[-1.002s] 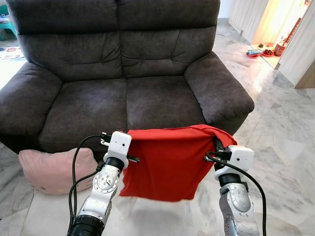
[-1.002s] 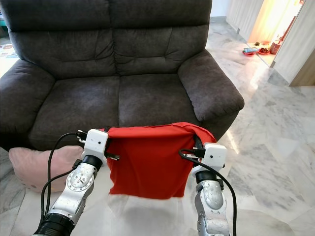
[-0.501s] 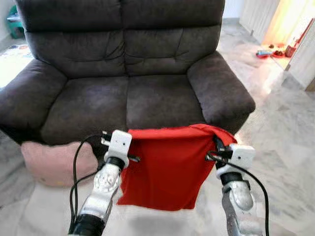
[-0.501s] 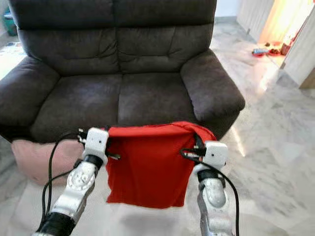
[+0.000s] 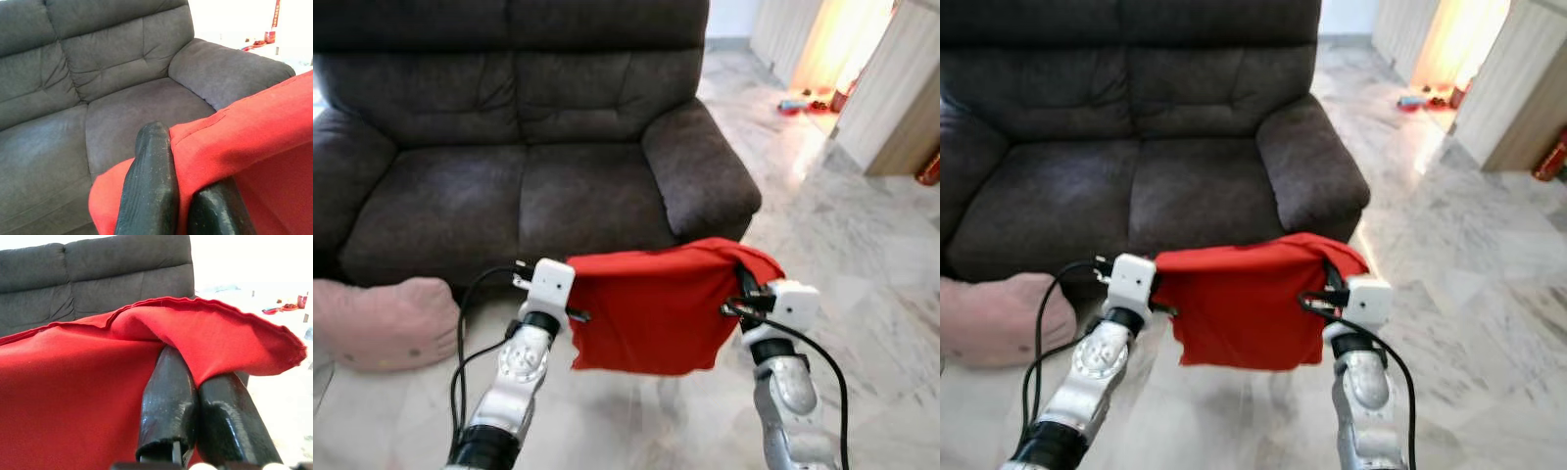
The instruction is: Move the pillow to the sofa from floor
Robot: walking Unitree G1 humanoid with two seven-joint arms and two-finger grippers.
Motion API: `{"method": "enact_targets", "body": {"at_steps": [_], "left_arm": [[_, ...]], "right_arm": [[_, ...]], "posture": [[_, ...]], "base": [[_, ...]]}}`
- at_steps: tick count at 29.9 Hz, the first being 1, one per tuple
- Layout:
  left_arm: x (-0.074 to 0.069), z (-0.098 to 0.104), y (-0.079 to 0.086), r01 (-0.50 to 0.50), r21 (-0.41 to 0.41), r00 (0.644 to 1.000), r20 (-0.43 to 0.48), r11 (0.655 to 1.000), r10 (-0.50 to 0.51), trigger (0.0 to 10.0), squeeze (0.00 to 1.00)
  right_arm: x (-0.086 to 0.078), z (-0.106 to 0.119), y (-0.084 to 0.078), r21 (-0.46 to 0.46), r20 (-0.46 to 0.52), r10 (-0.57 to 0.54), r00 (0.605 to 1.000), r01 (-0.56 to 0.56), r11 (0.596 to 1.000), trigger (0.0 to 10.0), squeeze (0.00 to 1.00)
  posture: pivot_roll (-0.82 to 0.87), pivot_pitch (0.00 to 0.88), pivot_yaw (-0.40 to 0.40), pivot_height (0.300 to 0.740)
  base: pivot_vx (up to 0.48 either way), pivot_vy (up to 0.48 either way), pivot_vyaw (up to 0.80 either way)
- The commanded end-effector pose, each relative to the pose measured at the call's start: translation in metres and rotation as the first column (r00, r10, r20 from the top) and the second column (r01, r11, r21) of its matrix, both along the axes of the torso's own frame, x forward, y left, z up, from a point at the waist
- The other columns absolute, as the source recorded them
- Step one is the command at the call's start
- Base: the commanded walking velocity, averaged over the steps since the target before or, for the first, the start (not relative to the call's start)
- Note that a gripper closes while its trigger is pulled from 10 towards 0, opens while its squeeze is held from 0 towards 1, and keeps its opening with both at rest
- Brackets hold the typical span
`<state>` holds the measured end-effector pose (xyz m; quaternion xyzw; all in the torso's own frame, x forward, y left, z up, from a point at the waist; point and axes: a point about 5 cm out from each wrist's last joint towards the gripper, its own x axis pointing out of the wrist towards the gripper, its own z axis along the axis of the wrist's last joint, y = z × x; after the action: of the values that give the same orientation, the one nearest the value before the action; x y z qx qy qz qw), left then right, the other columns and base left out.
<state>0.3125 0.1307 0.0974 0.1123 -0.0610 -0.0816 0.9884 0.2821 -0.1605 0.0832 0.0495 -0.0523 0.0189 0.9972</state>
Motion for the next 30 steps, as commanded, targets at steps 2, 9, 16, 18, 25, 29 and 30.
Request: {"method": "enact_targets", "body": {"at_steps": [2,9,16,18,25,29,30], "left_arm": [[0.0039,0.0191,-0.0033,0.006,-0.019,0.995,0.095,1.000,-0.004,10.0,0.00],[0.0037,0.0190,-0.0031,0.004,-0.020,0.995,0.099,1.000,-0.002,10.0,0.00],[0.0031,0.0179,-0.0068,0.026,-0.034,0.995,0.094,0.999,-0.023,10.0,0.00],[0.0027,0.0186,-0.0076,0.028,-0.040,0.995,0.099,0.999,-0.024,10.0,0.00],[0.0031,0.0210,-0.0049,0.012,-0.051,0.994,0.105,0.999,-0.007,10.0,0.00],[0.0032,0.0236,-0.0013,-0.001,-0.051,0.993,0.118,0.999,0.007,10.0,0.00],[0.0032,0.0239,-0.0010,-0.002,-0.050,0.993,0.120,0.999,0.008,10.0,0.00]], "right_arm": [[0.0036,0.0116,-0.0050,0.000,0.053,-0.012,0.999,0.012,1.000,10.0,0.00],[0.0050,0.0141,-0.0046,-0.021,0.063,0.003,0.998,-0.002,1.000,10.0,0.00],[0.0046,0.0141,-0.0039,-0.018,0.060,0.021,0.998,-0.020,1.000,10.0,0.00],[0.0047,0.0144,-0.0043,-0.006,0.060,0.020,0.998,-0.020,1.000,10.0,0.00],[0.0056,0.0169,-0.0060,-0.007,0.071,0.020,0.997,-0.020,1.000,10.0,0.00],[0.0062,0.0175,-0.0050,-0.002,0.074,0.028,0.997,-0.028,1.000,10.0,0.00],[0.0062,0.0177,-0.0049,-0.002,0.074,0.029,0.997,-0.029,1.000,10.0,0.00]], "posture": [[-0.04,0.057,-0.030,0.740],[-0.05,0.046,-0.030,0.740],[-0.05,0.035,-0.031,0.740],[-0.05,0.035,-0.031,0.740],[-0.05,0.044,-0.035,0.740],[-0.05,0.049,-0.036,0.740],[-0.05,0.049,-0.036,0.740]], "base": [[0.000,-0.247,0.00],[0.000,-0.313,0.10],[0.000,-0.042,0.44],[0.000,0.000,0.00],[0.000,0.000,0.00],[0.000,0.000,0.00],[0.000,0.000,0.00]]}}
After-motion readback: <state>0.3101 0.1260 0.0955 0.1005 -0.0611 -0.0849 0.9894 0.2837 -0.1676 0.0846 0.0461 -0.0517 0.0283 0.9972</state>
